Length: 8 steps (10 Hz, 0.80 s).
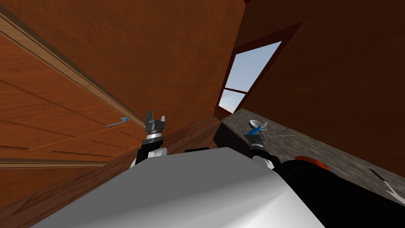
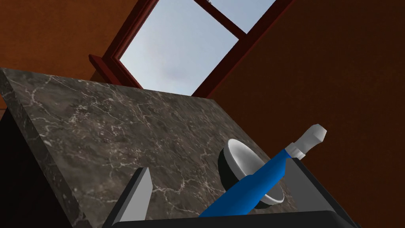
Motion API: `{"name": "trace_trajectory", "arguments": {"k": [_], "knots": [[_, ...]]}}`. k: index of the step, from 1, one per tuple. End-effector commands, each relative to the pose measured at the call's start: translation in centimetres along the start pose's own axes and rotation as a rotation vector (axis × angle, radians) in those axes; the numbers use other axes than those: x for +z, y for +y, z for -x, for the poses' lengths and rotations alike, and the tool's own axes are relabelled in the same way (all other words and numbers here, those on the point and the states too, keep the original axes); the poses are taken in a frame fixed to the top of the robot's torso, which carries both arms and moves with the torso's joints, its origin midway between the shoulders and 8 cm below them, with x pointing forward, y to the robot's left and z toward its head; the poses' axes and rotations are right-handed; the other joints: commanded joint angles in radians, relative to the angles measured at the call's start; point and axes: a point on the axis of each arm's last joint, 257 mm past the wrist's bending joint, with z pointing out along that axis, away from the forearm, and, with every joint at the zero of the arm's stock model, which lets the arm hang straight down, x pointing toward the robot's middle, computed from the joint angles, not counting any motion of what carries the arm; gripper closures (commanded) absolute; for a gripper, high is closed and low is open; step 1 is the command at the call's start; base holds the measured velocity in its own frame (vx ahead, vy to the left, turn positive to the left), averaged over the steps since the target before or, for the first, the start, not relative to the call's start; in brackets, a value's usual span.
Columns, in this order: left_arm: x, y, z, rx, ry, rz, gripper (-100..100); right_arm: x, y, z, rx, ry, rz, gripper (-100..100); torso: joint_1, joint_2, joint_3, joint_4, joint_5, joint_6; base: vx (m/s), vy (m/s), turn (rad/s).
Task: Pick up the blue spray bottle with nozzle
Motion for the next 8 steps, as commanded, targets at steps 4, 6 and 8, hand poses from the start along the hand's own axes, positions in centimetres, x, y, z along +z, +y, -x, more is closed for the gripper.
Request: {"name": "trace_trajectory", "arguments": {"k": [4, 6, 8], "knots": [[0.0, 0.0, 0.0, 0.000, 0.000, 0.000, 0, -0.5, 1.2, 3.5, 0.080, -0.083, -0.004, -100, 0.000, 0.000, 0.000, 0.000, 0.000, 0.000, 0.037, 0.040, 0.023], [0.0, 0.0, 0.0, 0.000, 0.000, 0.000, 0, -1.0, 2.1, 5.9, 0.107, -0.141, -0.010, -100, -0.001, 0.000, 0.000, 0.000, 0.000, 0.000, 0.051, 0.052, 0.055], [0.0, 0.0, 0.0, 0.000, 0.000, 0.000, 0, -1.7, 3.2, 8.4, 0.137, -0.199, -0.012, -100, -0.001, 0.001, 0.000, 0.000, 0.000, 0.000, 0.043, 0.040, 0.027]]}}
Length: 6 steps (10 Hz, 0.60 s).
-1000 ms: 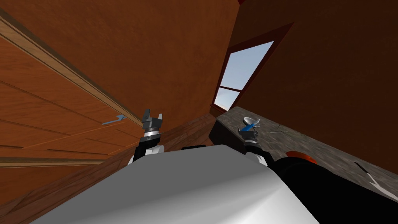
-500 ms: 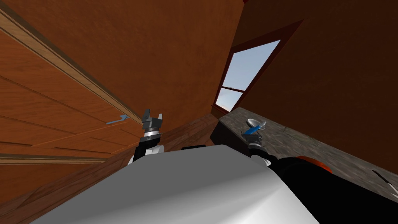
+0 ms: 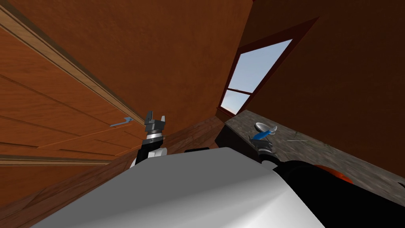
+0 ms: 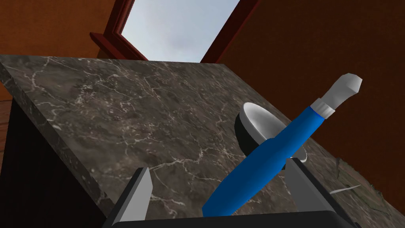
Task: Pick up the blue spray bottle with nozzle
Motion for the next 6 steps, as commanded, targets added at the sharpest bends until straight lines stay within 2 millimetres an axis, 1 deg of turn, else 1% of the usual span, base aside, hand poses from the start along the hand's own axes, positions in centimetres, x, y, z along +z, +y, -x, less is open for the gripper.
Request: {"name": "trace_trajectory", "arguments": {"k": [1, 2, 3, 4, 5, 6], "knots": [[0.0, 0.0, 0.0, 0.000, 0.000, 0.000, 0, 0.0, 1.0, 1.4, 0.037, -0.034, 0.003, -100, 0.000, 0.000, 0.000, 0.000, 0.000, 0.000, 0.059, 0.048, 0.038], [0.0, 0.0, 0.0, 0.000, 0.000, 0.000, 0, 0.0, 1.0, 1.5, 0.053, -0.039, 0.005, -100, 0.000, 0.000, 0.000, 0.000, 0.000, 0.000, 0.016, 0.021, 0.001], [0.0, 0.0, 0.0, 0.000, 0.000, 0.000, 0, -0.3, 2.4, 3.6, 0.063, -0.089, 0.006, -100, -0.002, 0.002, 0.001, 0.000, 0.000, 0.000, 0.053, 0.047, 0.074], [0.0, 0.0, 0.0, 0.000, 0.000, 0.000, 0, -0.3, 2.5, 3.9, 0.106, -0.101, 0.012, -100, 0.000, 0.001, 0.000, 0.000, 0.000, 0.000, 0.061, 0.045, 0.034], [0.0, 0.0, 0.0, 0.000, 0.000, 0.000, 0, -0.8, 4.1, 5.9, 0.113, -0.149, 0.017, -100, -0.001, 0.000, 0.000, 0.000, 0.000, 0.000, 0.079, 0.048, 0.069], [0.0, 0.0, 0.0, 0.000, 0.000, 0.000, 0, -0.8, 4.1, 6.2, 0.151, -0.158, 0.023, -100, 0.000, -0.001, -0.001, 0.000, 0.000, 0.000, 0.059, 0.043, 0.033]]}}
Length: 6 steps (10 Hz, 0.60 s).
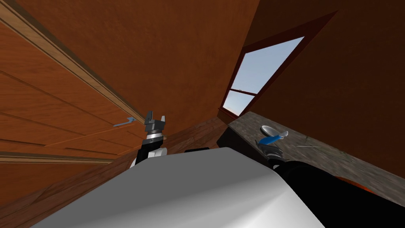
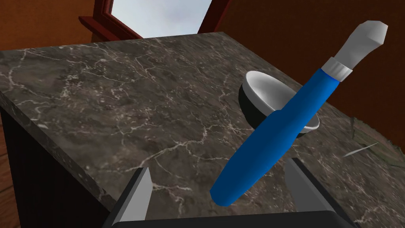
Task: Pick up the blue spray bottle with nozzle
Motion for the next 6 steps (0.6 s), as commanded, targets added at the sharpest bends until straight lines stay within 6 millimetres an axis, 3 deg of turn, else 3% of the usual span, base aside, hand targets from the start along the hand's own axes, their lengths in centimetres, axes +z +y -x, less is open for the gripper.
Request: {"name": "trace_trajectory", "arguments": {"k": [1, 3, 4, 5, 6], "knots": [[0.0, 0.0, 0.0, 0.000, 0.000, 0.000, 0, -0.5, 2.0, 2.3, 0.031, -0.058, 0.014, -100, 0.000, 0.000, 0.000, 0.000, 0.000, 0.000, 0.069, 0.059, 0.071], [0.0, 0.0, 0.0, 0.000, 0.000, 0.000, 0, -0.6, 2.1, 2.6, 0.084, -0.070, 0.021, -100, 0.000, 0.000, 0.000, 0.000, 0.000, 0.000, 0.046, 0.035, 0.010], [0.0, 0.0, 0.0, 0.000, 0.000, 0.000, 0, -0.9, 4.1, 4.3, 0.114, -0.117, 0.038, -100, -0.001, 0.002, 0.001, 0.000, 0.000, 0.000, 0.053, 0.033, 0.072], [0.0, 0.0, 0.0, 0.000, 0.000, 0.000, 0, -1.0, 4.1, 4.4, 0.139, -0.122, 0.042, -100, -0.001, 0.001, 0.001, 0.000, 0.000, 0.000, 0.059, 0.034, 0.036], [0.0, 0.0, 0.0, 0.000, 0.000, 0.000, 0, -1.4, 6.1, 6.0, 0.164, -0.163, 0.061, -100, -0.001, 0.001, 0.000, 0.000, 0.000, 0.000, 0.084, 0.042, 0.070]]}}
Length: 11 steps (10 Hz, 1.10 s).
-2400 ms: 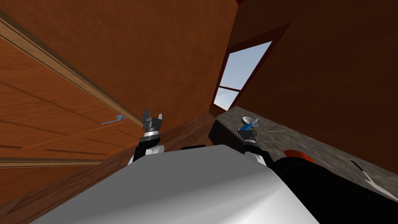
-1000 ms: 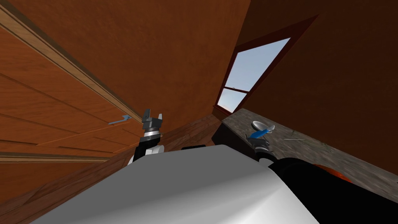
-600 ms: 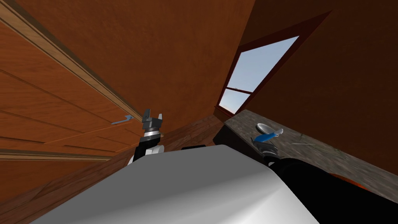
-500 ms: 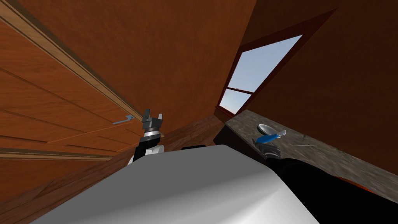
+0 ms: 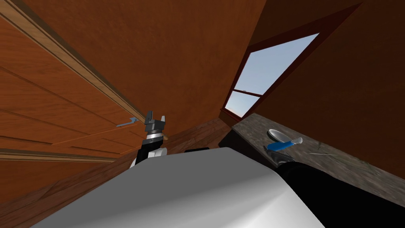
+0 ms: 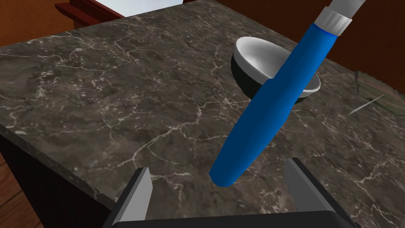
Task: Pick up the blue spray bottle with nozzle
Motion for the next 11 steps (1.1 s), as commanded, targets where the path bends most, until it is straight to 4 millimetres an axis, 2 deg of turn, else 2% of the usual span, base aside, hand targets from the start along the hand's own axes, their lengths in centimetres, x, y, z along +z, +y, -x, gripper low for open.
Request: {"name": "trace_trajectory", "arguments": {"k": [1, 2, 3, 4, 6, 7, 10, 11], "knots": [[0.0, 0.0, 0.0, 0.000, 0.000, 0.000, 0, -0.3, 1.1, 0.7, 0.039, -0.025, 0.010, -100, 0.000, 0.000, 0.000, 0.000, 0.000, 0.000, 0.069, 0.031, 0.030], [0.0, 0.0, 0.0, 0.000, 0.000, 0.000, 0, -0.5, 3.2, 1.9, 0.058, -0.062, 0.032, -100, 0.000, 0.000, 0.000, 0.000, 0.000, 0.000, 0.067, 0.036, 0.050], [0.0, 0.0, 0.0, 0.000, 0.000, 0.000, 0, -0.5, 3.3, 2.1, 0.108, -0.069, 0.038, -100, 0.000, 0.000, 0.000, 0.000, 0.000, 0.000, 0.063, 0.028, 0.040], [0.0, 0.0, 0.0, 0.000, 0.000, 0.000, 0, -0.9, 5.5, 3.0, 0.127, -0.101, 0.062, -100, -0.001, 0.001, 0.000, 0.000, 0.000, 0.000, 0.080, 0.027, 0.070], [0.0, 0.0, 0.0, 0.000, 0.000, 0.000, 0, -0.9, 5.5, 3.2, 0.157, -0.105, 0.065, -100, -0.001, 0.000, 0.000, 0.000, 0.000, 0.000, 0.049, 0.023, 0.012], [0.0, 0.0, 0.0, 0.000, 0.000, 0.000, 0, -1.3, 7.6, 4.0, 0.172, -0.132, 0.089, -100, -0.001, 0.002, 0.001, 0.000, 0.000, 0.000, 0.046, 0.018, 0.054], [0.0, 0.0, 0.0, 0.000, 0.000, 0.000, 0, -1.4, 7.6, 4.2, 0.217, -0.136, 0.095, -100, -0.002, 0.003, 0.002, 0.001, 0.000, 0.000, 0.027, 0.008, 0.011], [0.0, 0.0, 0.0, 0.000, 0.000, 0.000, 0, -1.8, 9.6, 4.8, 0.239, -0.160, 0.121, -100, -0.002, 0.004, 0.002, 0.001, -0.001, 0.000, 0.036, 0.011, 0.060]]}}
